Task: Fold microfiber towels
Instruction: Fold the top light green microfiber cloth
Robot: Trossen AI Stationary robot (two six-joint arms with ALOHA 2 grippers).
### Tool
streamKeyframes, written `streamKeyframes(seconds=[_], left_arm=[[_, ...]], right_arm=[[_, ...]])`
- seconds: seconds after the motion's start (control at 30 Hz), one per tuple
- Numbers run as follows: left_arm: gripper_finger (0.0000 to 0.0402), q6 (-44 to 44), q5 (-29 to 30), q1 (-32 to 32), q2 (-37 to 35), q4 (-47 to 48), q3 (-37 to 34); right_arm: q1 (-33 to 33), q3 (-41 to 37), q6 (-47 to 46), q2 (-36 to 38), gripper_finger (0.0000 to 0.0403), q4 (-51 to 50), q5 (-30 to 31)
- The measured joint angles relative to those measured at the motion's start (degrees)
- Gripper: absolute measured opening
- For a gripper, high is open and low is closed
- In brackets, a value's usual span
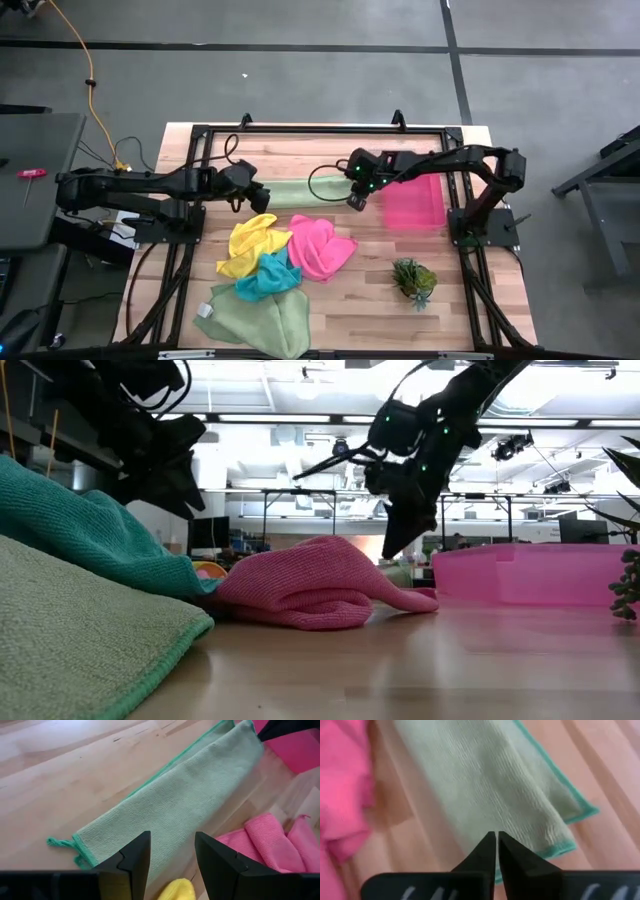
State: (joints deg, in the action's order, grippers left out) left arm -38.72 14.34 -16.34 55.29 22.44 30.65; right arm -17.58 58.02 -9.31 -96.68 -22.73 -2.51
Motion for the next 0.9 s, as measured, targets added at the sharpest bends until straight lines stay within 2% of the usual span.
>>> streamKeyframes(seconds=[0.17, 0.43, 0.57, 0.7, 0.9], left_arm=[[0.0145, 0.33, 0.13, -0.12, 0.00, 0.12, 0.00], [0.0145, -0.03, 0.67, -0.13, 0.00, 3.75, 0.02], [0.0144, -6.41, 2.56, -0.17, 0.84, 11.71, 0.02], [0.0134, -14.28, 0.84, -1.21, 3.41, 17.32, 0.02], [0.0134, -20.85, -1.25, -3.78, 10.21, 15.41, 0.02]], right_arm=[[0.28, 0.04, -0.79, -3.38, 0.0003, 1.82, 4.09], [0.12, 0.09, -1.04, -7.21, 0.0000, 3.23, 4.19], [0.58, 0.17, -2.12, -7.91, 0.0000, 3.80, 3.94], [0.56, 0.17, -2.95, -8.00, 0.0000, 3.97, 3.51], [0.60, 0.17, -3.66, -8.04, 0.0000, 4.23, 2.33]])
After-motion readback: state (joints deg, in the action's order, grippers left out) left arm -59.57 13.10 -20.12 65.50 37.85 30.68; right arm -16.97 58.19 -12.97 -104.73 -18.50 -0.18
